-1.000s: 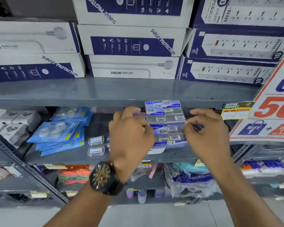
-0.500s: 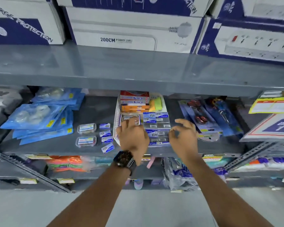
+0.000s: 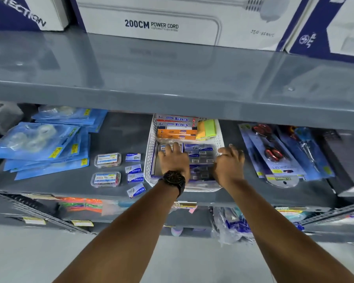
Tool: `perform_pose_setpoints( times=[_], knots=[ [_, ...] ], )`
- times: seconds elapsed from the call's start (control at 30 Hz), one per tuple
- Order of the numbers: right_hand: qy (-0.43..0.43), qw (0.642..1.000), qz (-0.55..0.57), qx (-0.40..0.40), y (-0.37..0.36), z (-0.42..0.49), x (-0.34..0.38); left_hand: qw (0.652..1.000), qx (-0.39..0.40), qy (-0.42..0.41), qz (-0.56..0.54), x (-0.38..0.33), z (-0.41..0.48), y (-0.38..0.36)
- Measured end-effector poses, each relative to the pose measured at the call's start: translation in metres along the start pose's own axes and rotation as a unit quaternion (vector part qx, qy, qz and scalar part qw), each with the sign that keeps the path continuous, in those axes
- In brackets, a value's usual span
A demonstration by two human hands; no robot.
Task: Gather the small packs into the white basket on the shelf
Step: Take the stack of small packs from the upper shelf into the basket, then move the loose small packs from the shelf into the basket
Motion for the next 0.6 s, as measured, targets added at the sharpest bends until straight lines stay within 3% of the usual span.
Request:
perform_pose_setpoints(
  times=[0.1, 0.23, 0.37, 0.47, 0.6],
  knots=[
    [0.004, 1.000, -0.008, -0.010, 0.005, -0.003, 0.005, 1.000, -0.009, -0.015, -0.013, 0.009, -0.002, 0.003],
    [0.020, 0.990, 0.108, -0.090, 0.026, -0.014, 0.019, 0.994, -0.091, -0.044, -0.051, 0.037, -0.017, 0.012],
    [0.124, 0.957, 0.218, -0.144, 0.043, -0.030, 0.060, 0.983, -0.156, -0.046, -0.083, 0.089, -0.042, 0.012],
    [0.212, 0.933, 0.271, -0.109, 0.041, -0.043, 0.098, 0.981, -0.150, -0.016, -0.121, 0.133, -0.063, -0.002],
    [0.327, 0.911, 0.245, -0.051, 0.024, -0.061, 0.149, 0.981, -0.138, 0.026, -0.137, 0.184, -0.094, -0.023]
  ],
)
Point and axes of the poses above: each hand's wrist, its own z-axis towards the middle knuckle, its own y-axis out of the back of the hand, x = y × z, the point moved 5 cm from there along z, towards the middle knuckle, and after that the axes turned 9 degrees about z, right-handed, at the moved point
